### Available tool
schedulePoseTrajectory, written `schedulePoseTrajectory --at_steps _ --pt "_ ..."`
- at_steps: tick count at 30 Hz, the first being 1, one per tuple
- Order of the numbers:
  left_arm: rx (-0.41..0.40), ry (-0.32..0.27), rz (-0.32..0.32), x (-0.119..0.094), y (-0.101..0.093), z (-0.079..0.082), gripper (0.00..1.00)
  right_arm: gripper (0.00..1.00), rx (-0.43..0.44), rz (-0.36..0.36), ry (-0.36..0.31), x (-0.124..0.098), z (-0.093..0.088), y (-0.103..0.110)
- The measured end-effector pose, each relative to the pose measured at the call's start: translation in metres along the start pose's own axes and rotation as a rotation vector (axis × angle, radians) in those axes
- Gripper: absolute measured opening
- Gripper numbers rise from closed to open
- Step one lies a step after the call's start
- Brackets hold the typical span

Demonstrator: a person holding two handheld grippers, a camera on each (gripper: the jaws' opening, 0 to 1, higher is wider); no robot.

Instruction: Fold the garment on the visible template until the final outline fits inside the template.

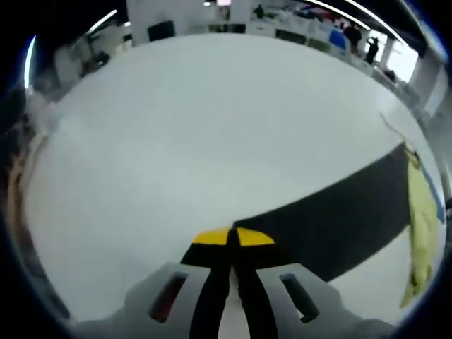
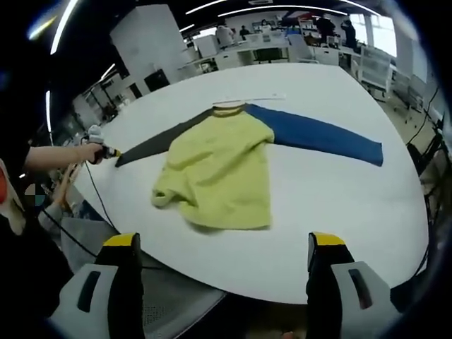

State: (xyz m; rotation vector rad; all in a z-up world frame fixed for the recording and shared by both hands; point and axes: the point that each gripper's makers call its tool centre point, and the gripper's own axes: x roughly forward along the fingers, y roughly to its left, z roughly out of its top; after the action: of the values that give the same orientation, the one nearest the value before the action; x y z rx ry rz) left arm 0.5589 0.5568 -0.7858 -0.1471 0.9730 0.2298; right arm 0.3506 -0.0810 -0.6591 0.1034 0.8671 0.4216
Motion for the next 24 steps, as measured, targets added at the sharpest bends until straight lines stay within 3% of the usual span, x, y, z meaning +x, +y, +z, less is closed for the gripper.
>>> schedulePoseTrajectory --at_steps 15,19,24 --pt "-0.009 0.0 -0.008 -0.009 -0.005 -0.007 0.0 0.98 0.003 0.005 -0.008 -0.001 0.0 0.001" --pt "-0.033 0.0 -0.011 -0.015 -0.004 -0.014 0.11 0.98 -0.002 0.008 -0.011 -0.001 0.001 0.001" --pt "-0.049 -0.016 -0.021 -0.028 -0.005 -0.02 0.15 0.98 -0.022 0.025 -0.008 -0.002 0.002 0.003"
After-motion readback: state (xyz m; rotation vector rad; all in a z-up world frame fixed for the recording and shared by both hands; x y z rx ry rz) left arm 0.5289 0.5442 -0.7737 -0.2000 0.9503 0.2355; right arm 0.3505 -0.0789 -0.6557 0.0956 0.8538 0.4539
